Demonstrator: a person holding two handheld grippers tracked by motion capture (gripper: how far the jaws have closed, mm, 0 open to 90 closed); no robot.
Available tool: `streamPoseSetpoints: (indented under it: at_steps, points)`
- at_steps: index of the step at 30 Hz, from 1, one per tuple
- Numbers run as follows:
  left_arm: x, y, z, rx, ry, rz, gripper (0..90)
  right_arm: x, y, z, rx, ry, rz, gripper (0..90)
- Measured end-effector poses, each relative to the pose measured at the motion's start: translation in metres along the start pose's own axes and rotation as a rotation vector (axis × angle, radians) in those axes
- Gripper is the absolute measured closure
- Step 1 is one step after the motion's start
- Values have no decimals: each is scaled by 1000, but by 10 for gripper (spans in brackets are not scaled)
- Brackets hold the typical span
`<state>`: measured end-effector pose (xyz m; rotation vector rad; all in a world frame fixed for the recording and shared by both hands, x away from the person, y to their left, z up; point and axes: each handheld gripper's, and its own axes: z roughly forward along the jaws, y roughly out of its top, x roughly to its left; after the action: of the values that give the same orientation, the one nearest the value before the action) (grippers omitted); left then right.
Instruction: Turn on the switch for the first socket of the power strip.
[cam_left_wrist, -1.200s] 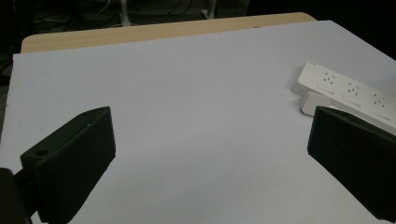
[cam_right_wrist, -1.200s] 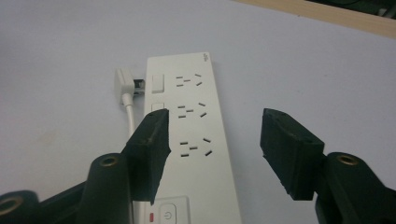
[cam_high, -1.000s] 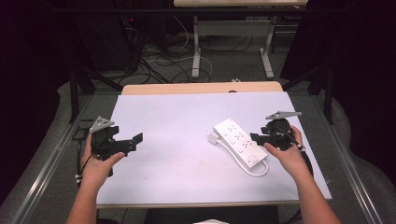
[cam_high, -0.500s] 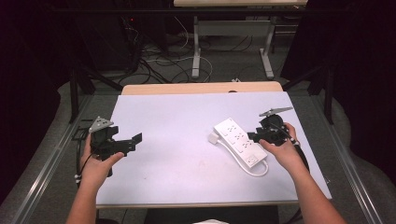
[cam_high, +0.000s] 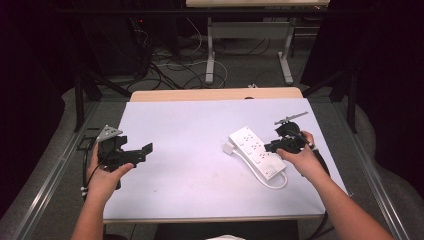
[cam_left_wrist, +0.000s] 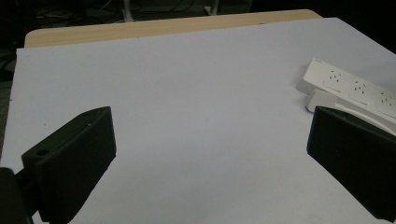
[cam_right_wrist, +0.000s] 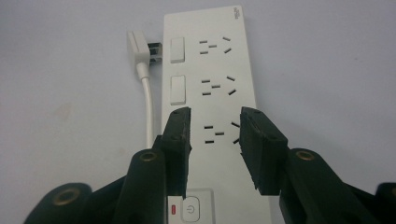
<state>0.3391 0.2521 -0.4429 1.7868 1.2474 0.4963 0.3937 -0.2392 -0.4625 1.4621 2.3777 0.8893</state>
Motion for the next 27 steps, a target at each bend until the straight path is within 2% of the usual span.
streamPoseSetpoints:
  at_steps: [2,3,9,11,13,15,16,17,20,21,24,25,27]
  points:
    - [0,0,0,-3,1,-3,13,0,0,2,13,3,-5,658]
    - [0,0,0,0,1,0,13,2,1,4,20,15,10,662]
    - [0,-1,1,0,4,-4,14,4,2,13,64,14,-4,699]
    - [1,-1,1,1,4,-5,15,7,3,16,79,12,14,709]
    - [1,-1,1,2,4,-4,15,6,3,19,84,23,-10,720]
    - [1,-1,1,2,4,-4,15,8,3,22,100,11,7,728]
    - [1,-1,1,2,4,-4,15,7,3,24,88,20,-8,732]
    - [1,-1,1,3,5,-3,16,8,4,25,107,7,2,736]
    - [1,-1,1,1,6,-4,16,8,4,29,122,20,-11,740]
    - [2,-1,1,2,6,-4,16,9,4,32,135,13,4,746]
    - [2,-1,1,3,8,-7,16,8,4,35,143,20,-2,753]
    - [2,-1,1,3,9,-7,16,9,4,36,155,18,14,760]
    - [2,-1,1,4,8,-7,16,9,4,39,165,15,13,772]
